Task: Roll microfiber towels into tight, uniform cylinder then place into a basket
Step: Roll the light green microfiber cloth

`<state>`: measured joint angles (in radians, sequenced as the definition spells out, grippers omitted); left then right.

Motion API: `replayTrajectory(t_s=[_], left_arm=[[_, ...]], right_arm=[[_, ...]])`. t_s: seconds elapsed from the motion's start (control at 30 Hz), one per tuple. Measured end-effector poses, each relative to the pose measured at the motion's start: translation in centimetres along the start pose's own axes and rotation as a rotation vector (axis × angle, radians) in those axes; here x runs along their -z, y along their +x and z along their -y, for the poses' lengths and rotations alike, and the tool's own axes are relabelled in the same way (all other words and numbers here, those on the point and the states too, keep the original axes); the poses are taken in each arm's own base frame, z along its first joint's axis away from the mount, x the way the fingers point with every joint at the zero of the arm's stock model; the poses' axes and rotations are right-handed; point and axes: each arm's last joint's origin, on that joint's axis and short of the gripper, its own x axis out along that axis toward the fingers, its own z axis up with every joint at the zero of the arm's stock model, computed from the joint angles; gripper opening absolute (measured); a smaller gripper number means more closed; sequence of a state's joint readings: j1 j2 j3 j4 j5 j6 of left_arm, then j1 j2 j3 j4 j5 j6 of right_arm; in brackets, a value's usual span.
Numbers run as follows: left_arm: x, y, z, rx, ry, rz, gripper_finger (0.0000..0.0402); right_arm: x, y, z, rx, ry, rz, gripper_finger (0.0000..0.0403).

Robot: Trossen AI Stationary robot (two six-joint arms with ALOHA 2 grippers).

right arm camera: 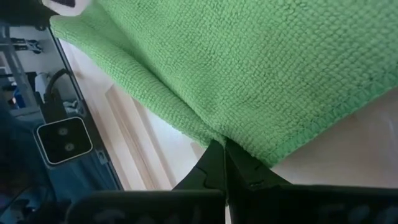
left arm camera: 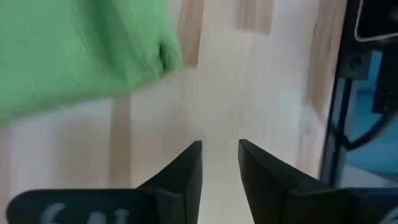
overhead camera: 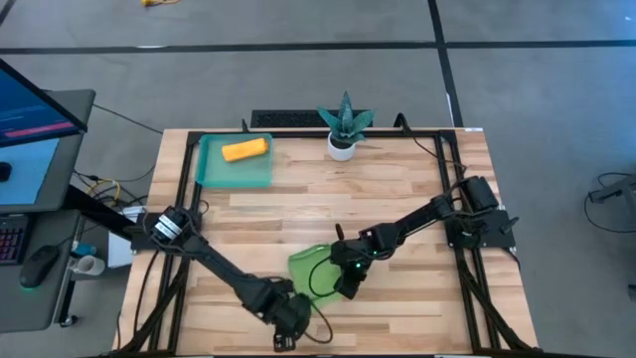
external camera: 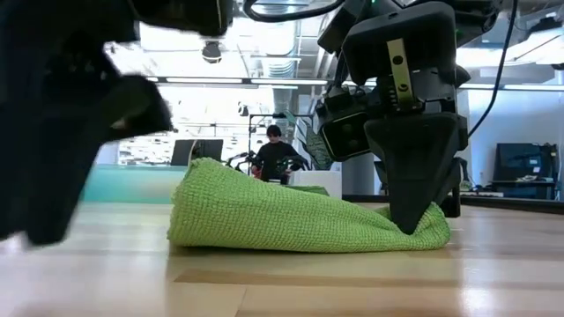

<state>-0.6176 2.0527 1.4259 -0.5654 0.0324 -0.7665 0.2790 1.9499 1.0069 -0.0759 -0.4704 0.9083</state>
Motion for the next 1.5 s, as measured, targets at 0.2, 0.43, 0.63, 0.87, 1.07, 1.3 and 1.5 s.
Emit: replayTrajectory(t_s=[0.2,0.43,0.63,0.87,1.07,1.3,1.5], left_arm=[[1.1,-0.8,3.2,-0.193,0.283,0.315,0.0069],[0.3,-1.1,3.6,-0.231,0.336,0.446,0.0028],[-0.6,-0.2,1.7,-0.213,0.299,0.419,0.0002],[-0.5,0.4,0.3,-0.275,0.234,0.425,0.0],[-0.2,0.5,-0.3,-0.302,0.18,0.371,0.0],[0.7,1.9,-1.4,-0.296,0.131,0.316,0.0],[1.4,2.1,-2.2,-0.35,0.056,0.338,0.0]], right_arm=[[-0.1,0.0,0.0,-0.004,-0.006,0.006,0.001],[0.0,0.1,-0.1,-0.003,-0.007,0.006,0.0011],[0.0,0.1,-0.1,-0.003,-0.014,0.006,0.0011],[0.1,0.2,-0.2,-0.002,-0.019,0.003,0.001],[0.3,0.3,-0.3,0.0,-0.015,0.002,0.0012],[0.3,0.3,-0.5,-0.007,-0.021,0.007,0.0012],[0.3,0.4,-0.6,-0.018,-0.029,0.013,0.0013]])
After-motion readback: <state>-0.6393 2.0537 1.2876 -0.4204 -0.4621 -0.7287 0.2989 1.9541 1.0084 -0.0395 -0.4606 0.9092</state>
